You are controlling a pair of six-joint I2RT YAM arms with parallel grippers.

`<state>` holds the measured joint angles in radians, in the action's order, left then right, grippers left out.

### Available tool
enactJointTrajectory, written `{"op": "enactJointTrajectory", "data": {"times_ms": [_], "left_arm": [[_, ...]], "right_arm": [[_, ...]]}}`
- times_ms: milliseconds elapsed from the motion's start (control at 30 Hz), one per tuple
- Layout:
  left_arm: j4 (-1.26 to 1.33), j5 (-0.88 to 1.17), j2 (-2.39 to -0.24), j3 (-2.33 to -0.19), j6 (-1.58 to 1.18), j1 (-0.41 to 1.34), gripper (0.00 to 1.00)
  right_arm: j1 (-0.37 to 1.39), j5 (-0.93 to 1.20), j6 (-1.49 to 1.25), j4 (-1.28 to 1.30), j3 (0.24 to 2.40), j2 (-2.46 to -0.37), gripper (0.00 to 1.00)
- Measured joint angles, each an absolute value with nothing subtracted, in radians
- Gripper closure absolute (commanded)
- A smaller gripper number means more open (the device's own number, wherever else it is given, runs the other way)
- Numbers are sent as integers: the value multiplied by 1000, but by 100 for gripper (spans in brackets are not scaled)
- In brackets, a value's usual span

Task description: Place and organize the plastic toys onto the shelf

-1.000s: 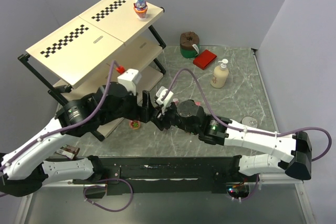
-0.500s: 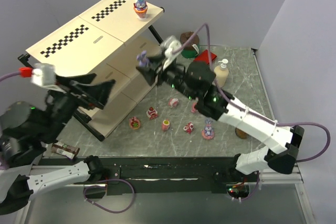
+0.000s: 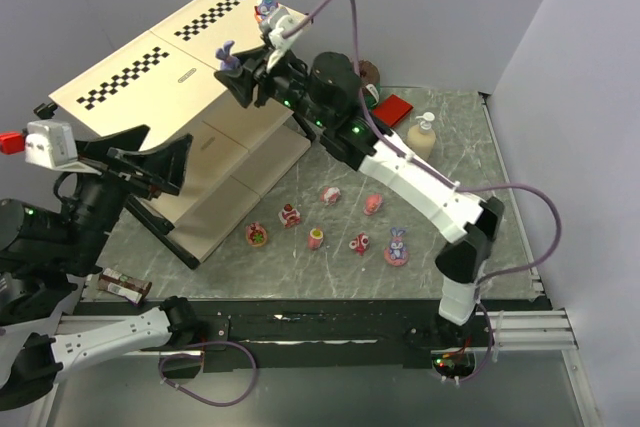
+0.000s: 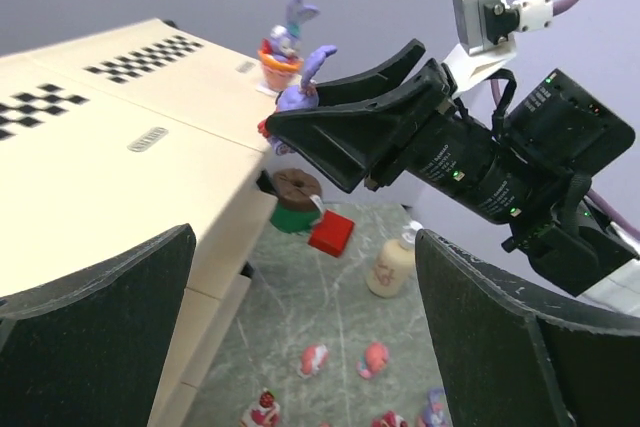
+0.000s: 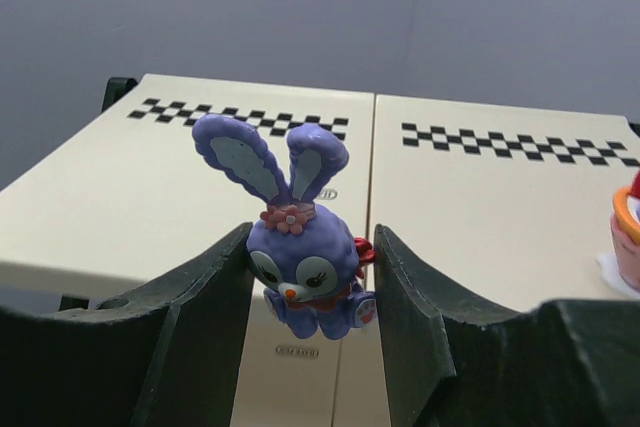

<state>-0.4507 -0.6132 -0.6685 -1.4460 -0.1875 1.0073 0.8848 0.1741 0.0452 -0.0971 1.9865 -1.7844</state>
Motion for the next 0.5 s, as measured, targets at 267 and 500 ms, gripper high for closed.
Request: {"op": "enactJointTrajectory", "data": {"times_ms": [267,500], "left_arm": [[-415,-929,-630,-1439,-169,1007,3],[-395,-1070,-621,-1388,-130,1007,4]], "right_arm": [[855,230,12,-37,2252,-1982,100],[852,230,-28,5,2306,-2032,97]]}}
